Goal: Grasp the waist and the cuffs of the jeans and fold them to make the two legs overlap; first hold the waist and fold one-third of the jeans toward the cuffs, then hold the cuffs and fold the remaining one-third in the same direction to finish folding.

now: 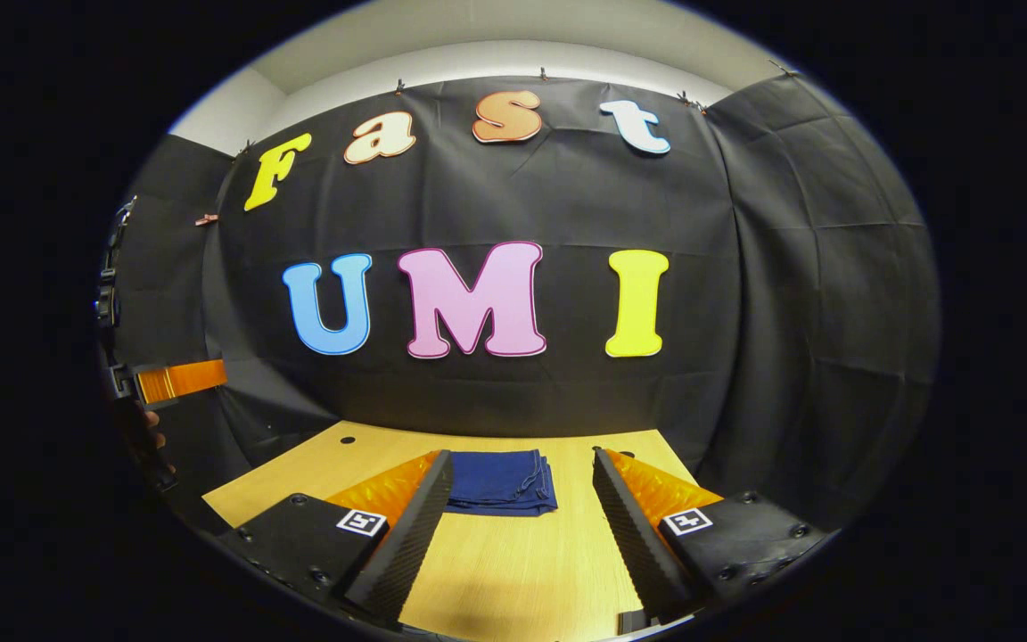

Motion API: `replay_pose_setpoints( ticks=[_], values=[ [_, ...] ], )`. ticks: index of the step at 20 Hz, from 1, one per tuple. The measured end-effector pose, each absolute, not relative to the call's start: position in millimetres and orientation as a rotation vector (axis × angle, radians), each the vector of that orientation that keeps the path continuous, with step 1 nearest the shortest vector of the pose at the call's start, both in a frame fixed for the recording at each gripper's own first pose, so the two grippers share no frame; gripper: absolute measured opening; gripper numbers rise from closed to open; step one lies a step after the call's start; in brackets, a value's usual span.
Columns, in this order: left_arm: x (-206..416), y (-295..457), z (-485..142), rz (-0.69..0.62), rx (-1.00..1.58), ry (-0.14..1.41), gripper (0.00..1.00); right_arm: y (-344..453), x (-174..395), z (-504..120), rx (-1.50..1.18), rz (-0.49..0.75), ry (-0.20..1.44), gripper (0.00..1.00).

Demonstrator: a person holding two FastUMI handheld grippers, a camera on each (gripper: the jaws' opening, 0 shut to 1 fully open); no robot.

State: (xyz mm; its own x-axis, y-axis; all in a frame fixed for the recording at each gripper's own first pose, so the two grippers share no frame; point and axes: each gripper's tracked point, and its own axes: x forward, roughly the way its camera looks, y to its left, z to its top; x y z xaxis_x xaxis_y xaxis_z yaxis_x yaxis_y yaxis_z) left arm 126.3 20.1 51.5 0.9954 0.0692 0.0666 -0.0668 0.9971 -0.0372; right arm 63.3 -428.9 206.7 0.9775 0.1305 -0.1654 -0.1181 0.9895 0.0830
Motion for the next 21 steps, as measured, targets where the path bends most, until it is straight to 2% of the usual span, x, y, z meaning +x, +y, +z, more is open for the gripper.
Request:
replay_pose_setpoints(
  ticks=[9,21],
  values=[
    [127,34,55,0.052,-0.028,-0.076,0.96,-399,64,206,0.046,0.153,0.178,0.96],
    [132,79,38,0.033,-0.022,-0.043,0.96,-357,64,200,0.019,0.127,0.197,0.96]
  ],
)
